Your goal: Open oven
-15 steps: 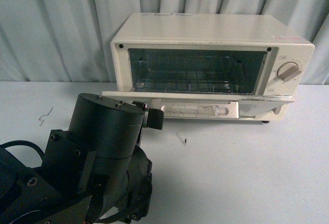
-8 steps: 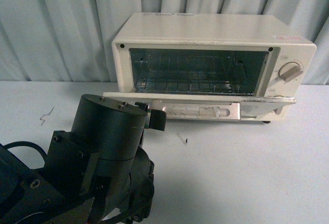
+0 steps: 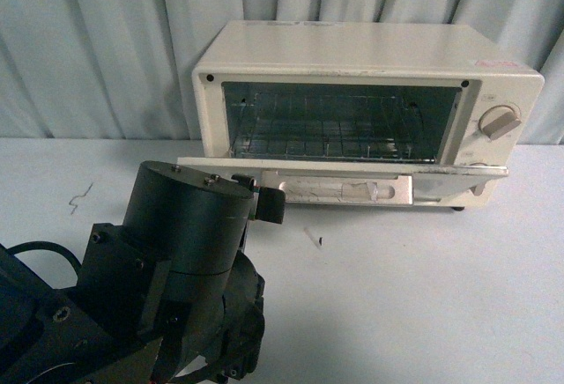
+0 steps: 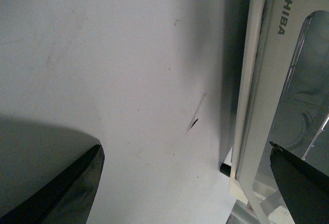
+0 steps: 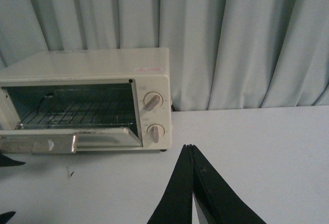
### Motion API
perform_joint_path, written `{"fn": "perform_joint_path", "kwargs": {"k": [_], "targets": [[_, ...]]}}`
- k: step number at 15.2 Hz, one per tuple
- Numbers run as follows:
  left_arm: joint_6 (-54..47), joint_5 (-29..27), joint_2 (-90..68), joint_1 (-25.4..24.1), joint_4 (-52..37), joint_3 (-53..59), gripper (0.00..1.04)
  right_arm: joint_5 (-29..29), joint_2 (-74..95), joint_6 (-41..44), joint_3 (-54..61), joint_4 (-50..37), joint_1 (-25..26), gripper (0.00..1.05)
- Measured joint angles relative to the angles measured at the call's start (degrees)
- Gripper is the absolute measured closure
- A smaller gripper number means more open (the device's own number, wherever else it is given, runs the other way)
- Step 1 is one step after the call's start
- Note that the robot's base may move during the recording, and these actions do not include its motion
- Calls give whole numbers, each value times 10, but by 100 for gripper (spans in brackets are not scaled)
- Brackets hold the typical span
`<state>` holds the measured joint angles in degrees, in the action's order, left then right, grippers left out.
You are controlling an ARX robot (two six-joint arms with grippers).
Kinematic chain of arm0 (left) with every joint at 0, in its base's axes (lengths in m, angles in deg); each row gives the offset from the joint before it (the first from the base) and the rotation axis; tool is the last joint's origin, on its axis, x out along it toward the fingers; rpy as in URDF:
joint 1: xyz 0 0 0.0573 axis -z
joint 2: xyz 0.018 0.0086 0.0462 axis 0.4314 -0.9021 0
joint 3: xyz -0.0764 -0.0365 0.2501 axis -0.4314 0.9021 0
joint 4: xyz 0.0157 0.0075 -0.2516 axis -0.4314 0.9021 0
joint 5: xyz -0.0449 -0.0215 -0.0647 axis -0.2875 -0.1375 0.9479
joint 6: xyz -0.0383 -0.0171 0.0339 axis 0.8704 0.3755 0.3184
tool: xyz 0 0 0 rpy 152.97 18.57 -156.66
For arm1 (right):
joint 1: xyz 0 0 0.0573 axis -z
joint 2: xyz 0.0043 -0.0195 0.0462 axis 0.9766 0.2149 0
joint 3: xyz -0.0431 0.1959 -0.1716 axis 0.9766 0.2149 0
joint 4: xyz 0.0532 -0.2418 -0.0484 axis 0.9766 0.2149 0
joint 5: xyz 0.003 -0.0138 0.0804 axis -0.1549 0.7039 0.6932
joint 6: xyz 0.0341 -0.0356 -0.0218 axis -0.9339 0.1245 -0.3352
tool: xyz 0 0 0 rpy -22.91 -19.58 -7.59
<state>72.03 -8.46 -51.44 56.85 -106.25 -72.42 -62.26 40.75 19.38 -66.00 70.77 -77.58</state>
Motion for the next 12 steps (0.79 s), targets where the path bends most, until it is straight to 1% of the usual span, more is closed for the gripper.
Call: {"fn": "perform_joint_path", "kwargs": {"k": [3,4,10,11,12], "targets": [[0,0,0,0,0,0,7,0,0,0,0,2,0,103],[0,0,0,0,0,0,7,0,0,1,0,5,0,97],[0,0,0,0,0,0,7,0,0,1,0,4,0,24],[0,0,0,0,0,0,7,0,0,1,0,4,0,17],[-27,9,-4,-2,-42,8,7,0,0,1,0,4,0,8]]}}
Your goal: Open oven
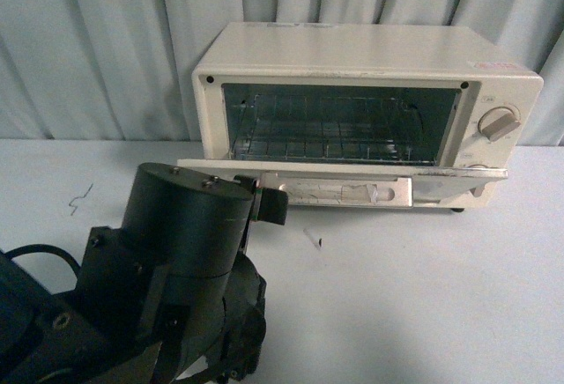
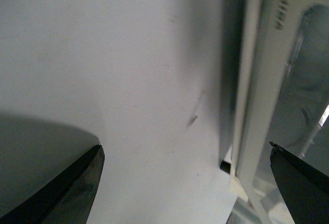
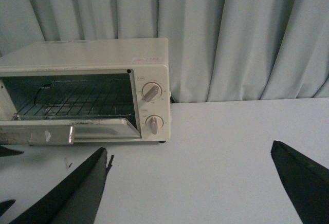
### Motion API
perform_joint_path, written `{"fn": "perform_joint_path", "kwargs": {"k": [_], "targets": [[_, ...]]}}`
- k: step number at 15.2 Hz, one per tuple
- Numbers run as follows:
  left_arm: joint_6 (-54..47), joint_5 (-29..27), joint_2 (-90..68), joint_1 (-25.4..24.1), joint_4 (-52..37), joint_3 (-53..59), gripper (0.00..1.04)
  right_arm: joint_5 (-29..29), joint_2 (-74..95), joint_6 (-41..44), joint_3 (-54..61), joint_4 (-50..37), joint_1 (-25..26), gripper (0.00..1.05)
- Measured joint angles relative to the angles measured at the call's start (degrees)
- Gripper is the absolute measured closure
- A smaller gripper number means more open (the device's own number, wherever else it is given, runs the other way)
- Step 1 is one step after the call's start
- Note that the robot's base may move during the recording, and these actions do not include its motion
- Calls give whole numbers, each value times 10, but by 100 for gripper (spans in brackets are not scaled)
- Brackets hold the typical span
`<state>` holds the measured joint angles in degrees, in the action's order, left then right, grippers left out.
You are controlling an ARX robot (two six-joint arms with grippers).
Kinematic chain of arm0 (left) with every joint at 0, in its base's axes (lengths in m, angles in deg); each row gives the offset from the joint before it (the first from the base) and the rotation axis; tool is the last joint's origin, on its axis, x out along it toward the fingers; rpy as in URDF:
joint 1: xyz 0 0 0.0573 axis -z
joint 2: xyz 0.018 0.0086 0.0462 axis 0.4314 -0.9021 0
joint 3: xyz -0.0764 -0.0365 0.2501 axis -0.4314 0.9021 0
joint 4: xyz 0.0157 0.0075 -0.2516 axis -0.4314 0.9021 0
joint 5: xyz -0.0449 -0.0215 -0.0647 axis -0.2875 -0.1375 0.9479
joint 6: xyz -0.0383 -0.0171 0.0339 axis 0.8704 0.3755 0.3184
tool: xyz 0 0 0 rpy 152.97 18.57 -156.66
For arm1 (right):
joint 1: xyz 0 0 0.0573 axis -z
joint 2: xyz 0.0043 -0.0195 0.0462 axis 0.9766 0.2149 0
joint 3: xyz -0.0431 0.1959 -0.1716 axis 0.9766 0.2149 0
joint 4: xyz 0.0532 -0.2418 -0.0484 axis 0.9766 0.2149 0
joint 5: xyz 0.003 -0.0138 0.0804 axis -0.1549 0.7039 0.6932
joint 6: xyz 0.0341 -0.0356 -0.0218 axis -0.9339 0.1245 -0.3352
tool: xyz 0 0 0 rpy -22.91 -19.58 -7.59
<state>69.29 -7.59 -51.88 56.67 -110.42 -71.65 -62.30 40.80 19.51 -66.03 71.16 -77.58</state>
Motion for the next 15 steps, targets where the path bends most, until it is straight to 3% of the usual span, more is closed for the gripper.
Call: {"fn": "perform_joint_path", "kwargs": {"k": [1,2,4,7,9,11,15], "targets": [[-99,17,-8,-11,-105,33,7,0,0,0,0,0,0,6],[-289,22,15,-47,-190,104,7,0,0,0,0,0,0,6],[-409,37,60,-92,-237,173,7,0,0,0,0,0,0,6],[-476,39,73,-163,-254,249,10,0,0,0,0,0,0,6],[-665,-20,-4,-190,-257,290,29,0,0,0,0,-1,0,6],[-823,-6,62,-209,-245,351,49,-1,0,1,0,-1,0,6],[-936,27,241,-242,-248,416,93,0,0,1,0,0,0,6]]}}
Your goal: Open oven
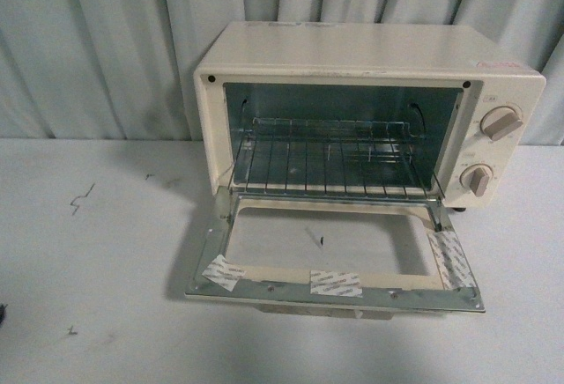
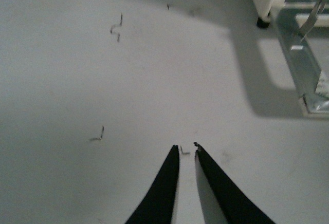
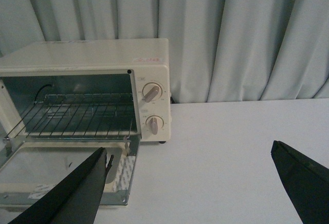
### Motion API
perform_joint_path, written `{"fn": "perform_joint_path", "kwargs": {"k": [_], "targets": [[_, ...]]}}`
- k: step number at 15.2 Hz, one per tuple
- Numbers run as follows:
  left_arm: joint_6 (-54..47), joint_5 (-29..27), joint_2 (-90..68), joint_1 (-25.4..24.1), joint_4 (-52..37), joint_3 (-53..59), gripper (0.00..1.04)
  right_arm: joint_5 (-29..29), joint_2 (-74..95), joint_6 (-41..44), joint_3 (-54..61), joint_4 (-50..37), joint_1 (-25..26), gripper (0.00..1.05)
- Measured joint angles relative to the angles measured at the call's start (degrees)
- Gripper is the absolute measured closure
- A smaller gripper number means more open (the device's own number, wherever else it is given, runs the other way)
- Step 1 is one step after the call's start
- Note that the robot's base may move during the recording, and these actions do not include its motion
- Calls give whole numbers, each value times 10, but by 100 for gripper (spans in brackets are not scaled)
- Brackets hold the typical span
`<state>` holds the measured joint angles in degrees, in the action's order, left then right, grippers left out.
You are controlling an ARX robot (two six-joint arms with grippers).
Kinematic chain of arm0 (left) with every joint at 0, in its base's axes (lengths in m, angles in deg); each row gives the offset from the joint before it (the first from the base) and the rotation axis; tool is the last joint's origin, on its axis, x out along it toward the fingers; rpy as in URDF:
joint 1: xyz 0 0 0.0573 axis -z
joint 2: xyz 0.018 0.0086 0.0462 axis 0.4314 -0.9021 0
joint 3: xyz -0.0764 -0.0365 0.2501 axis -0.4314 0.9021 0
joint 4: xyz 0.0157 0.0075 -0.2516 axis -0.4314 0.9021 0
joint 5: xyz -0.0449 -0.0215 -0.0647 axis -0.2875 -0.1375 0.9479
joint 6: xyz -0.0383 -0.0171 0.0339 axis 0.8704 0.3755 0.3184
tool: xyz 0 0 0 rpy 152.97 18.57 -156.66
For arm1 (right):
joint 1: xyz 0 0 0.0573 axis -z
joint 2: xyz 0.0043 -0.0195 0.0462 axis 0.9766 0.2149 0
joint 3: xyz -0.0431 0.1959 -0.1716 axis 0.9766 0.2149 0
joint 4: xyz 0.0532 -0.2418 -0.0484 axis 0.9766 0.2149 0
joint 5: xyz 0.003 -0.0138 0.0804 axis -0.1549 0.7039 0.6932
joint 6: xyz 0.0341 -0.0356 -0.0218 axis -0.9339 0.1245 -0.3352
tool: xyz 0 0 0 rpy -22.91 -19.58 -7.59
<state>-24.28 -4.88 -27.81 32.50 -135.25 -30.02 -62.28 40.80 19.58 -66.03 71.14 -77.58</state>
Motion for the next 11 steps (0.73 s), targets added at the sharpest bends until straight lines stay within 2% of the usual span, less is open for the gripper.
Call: {"fn": "perform_joint_path", "kwargs": {"k": [1,3,4,5,11], "targets": [[-7,8,68,-9,0,13,103,0,0,0,0,0,0,6],[-10,21,184,-22,0,16,103,0,0,0,0,0,0,6],[-10,57,239,-47,2,16,103,0,0,0,0,0,0,6],[-10,61,305,-70,47,17,103,0,0,0,0,0,0,6],[-10,68,601,-70,330,16,103,0,0,0,0,0,0,6]]}}
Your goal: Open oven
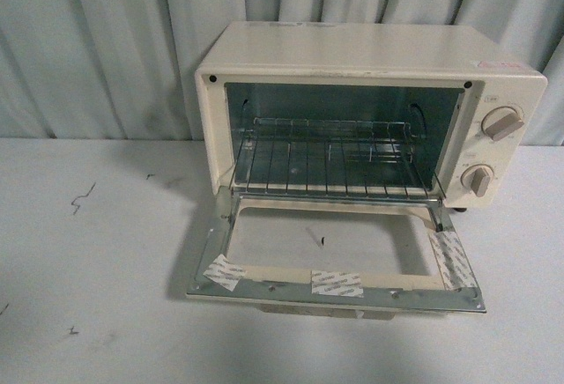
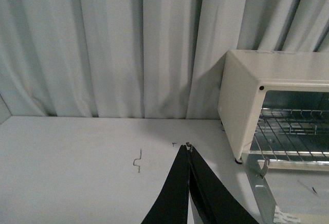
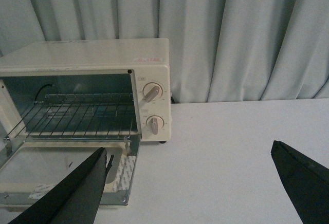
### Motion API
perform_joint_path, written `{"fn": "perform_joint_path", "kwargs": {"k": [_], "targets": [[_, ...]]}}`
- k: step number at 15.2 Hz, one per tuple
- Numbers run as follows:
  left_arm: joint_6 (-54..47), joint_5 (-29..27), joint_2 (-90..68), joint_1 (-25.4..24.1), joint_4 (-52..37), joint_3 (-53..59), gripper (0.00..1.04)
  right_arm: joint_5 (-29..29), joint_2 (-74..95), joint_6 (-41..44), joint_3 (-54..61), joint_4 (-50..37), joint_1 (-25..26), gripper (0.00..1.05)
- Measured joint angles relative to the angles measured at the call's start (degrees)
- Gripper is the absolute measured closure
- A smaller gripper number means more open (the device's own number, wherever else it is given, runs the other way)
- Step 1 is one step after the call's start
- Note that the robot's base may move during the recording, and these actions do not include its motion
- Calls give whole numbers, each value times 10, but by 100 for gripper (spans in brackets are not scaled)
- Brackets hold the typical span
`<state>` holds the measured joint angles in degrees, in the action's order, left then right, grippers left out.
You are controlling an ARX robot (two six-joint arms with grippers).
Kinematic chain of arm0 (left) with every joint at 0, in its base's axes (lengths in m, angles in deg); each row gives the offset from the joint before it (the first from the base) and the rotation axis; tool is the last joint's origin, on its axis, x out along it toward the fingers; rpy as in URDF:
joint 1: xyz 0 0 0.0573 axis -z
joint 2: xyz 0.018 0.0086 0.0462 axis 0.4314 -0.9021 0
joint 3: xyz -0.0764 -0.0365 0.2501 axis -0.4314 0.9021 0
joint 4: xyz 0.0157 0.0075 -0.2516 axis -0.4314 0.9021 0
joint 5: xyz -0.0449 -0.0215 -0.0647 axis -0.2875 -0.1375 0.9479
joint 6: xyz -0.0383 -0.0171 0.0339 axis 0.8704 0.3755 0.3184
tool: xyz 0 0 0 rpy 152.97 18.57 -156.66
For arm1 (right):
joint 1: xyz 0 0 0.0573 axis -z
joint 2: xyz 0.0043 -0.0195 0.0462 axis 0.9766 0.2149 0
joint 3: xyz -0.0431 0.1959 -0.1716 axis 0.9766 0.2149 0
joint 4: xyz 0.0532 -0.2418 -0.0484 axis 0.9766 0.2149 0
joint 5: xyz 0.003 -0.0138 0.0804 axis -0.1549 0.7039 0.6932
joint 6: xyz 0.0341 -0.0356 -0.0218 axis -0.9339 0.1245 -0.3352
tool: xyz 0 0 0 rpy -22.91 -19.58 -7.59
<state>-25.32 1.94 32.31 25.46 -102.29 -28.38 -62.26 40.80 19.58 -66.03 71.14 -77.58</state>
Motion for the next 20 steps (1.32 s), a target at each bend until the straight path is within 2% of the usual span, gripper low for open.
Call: {"fn": "perform_joint_path", "kwargs": {"k": [1,2,4,15,16,17,20], "targets": [[0,0,38,0,39,0,103,0,0,0,0,0,0,6],[0,1,101,0,123,-4,103,0,0,0,0,0,0,6],[0,1,155,0,171,-4,103,0,0,0,0,0,0,6],[0,1,294,0,308,-4,103,0,0,0,0,0,0,6],[0,1,341,0,385,-5,103,0,0,0,0,0,0,6],[0,2,386,0,405,-5,103,0,0,0,0,0,0,6],[0,2,385,0,407,-5,103,0,0,0,0,0,0,6]]}}
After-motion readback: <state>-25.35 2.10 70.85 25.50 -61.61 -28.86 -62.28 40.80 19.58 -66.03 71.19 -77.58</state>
